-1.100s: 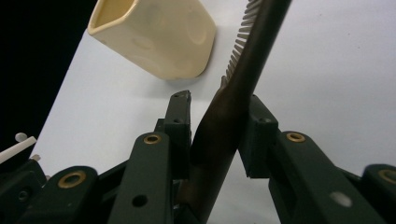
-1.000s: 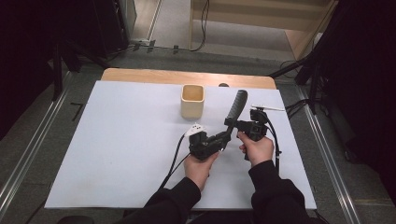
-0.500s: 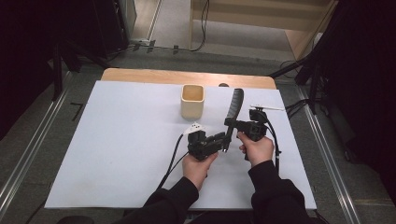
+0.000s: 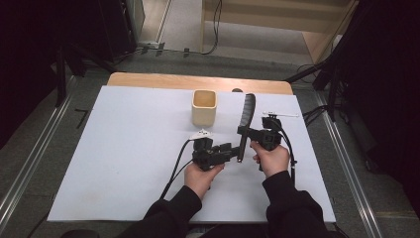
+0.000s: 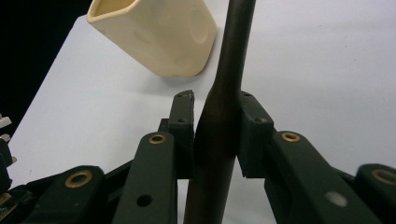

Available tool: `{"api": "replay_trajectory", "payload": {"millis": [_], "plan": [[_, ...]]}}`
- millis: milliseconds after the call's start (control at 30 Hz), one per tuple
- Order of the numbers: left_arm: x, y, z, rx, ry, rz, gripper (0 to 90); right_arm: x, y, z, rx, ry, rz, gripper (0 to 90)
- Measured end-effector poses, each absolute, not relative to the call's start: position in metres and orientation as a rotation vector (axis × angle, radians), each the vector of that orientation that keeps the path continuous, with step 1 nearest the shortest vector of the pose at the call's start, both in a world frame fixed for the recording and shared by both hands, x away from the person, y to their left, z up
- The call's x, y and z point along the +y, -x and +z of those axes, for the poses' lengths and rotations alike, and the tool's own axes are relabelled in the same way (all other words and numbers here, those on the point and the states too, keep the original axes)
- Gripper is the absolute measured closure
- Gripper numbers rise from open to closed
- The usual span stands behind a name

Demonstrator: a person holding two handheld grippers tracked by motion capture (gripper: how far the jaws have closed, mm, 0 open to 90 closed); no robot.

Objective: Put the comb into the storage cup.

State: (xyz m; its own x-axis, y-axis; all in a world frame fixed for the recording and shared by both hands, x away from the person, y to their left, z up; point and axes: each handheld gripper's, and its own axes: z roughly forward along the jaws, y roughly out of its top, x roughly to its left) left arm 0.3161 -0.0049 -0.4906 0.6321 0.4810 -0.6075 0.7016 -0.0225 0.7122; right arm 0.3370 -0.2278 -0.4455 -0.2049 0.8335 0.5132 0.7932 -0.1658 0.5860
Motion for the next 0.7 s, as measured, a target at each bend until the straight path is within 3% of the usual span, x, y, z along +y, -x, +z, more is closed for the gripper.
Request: {"api": "replay_trajectory", "payload": {"millis": [700], "plan": [[-0.0051,-0.3156,-0.4911,0.949,-1.807,-0.263,41.8,-0.2243,-0.3343,-0.4425,1.991,-1.859,1.305,69.4]]}}
